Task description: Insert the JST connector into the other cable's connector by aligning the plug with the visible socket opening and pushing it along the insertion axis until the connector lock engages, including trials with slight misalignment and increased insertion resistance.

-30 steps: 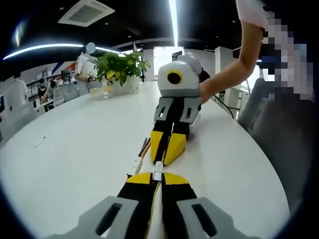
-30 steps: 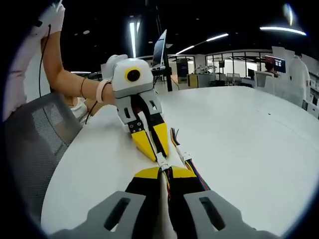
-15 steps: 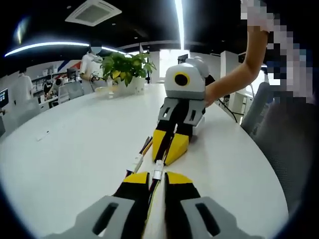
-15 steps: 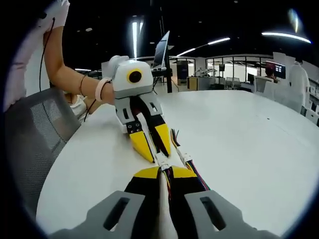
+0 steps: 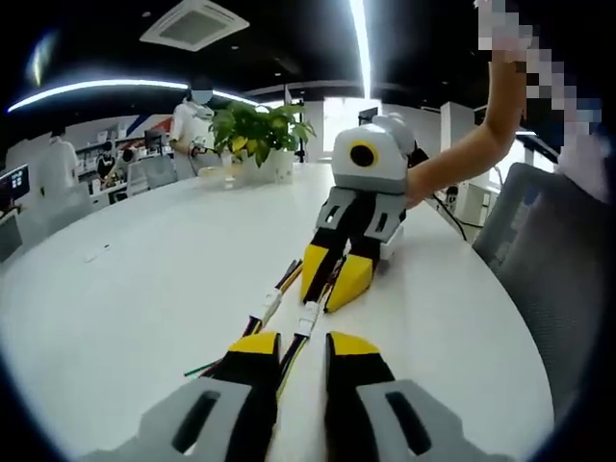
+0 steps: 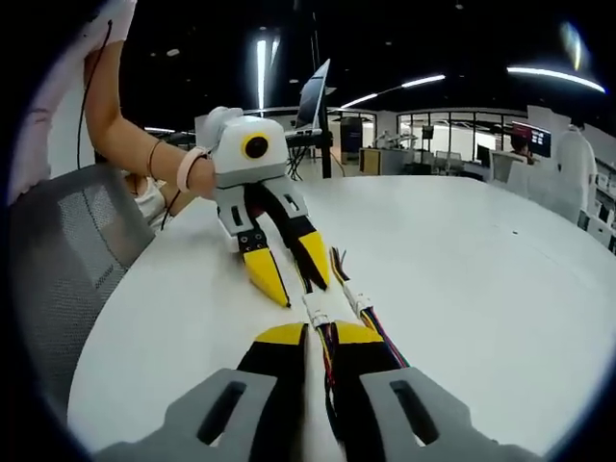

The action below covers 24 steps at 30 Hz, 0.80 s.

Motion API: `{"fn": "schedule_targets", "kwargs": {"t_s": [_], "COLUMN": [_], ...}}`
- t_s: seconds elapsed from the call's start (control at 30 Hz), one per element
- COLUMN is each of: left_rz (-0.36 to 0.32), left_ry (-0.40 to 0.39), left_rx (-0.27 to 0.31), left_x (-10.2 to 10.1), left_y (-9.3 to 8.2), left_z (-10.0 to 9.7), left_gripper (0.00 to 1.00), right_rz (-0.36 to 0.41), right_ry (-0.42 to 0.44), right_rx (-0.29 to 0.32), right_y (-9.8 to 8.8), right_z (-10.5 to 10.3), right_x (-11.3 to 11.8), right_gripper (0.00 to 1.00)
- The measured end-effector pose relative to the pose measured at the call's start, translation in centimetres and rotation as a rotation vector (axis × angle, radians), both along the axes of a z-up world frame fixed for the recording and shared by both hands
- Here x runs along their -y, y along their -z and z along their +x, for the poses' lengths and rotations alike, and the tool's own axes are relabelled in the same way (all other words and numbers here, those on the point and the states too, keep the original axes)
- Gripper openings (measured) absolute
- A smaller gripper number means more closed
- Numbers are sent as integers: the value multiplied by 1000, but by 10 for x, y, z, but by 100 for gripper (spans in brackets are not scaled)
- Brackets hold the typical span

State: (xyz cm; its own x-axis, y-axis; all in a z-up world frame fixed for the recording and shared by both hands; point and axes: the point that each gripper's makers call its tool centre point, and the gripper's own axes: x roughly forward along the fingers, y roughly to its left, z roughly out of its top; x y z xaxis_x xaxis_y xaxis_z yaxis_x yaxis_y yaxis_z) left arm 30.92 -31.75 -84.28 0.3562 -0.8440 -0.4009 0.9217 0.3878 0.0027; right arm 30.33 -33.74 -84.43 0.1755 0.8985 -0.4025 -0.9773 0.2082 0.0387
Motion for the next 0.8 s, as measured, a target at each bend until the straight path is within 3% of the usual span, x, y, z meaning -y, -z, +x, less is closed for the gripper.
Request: {"fn": "schedule_targets", "kwargs": {"t_s": [0.53, 0.8], "left_rz": [16, 43], "left_ry": [-126, -153], "left_rx": [-34, -44], "left_x": [-42, -46], "left_y": [2, 1], "left_z": [-6, -6], "left_gripper": [16, 20], "right_rz": [-95, -143], "right_ry": [51, 94], "right_rx": [11, 0], "right_y": [2, 3], "right_z": [6, 0], "right_x": [35, 47], "right_gripper": [11, 13]}}
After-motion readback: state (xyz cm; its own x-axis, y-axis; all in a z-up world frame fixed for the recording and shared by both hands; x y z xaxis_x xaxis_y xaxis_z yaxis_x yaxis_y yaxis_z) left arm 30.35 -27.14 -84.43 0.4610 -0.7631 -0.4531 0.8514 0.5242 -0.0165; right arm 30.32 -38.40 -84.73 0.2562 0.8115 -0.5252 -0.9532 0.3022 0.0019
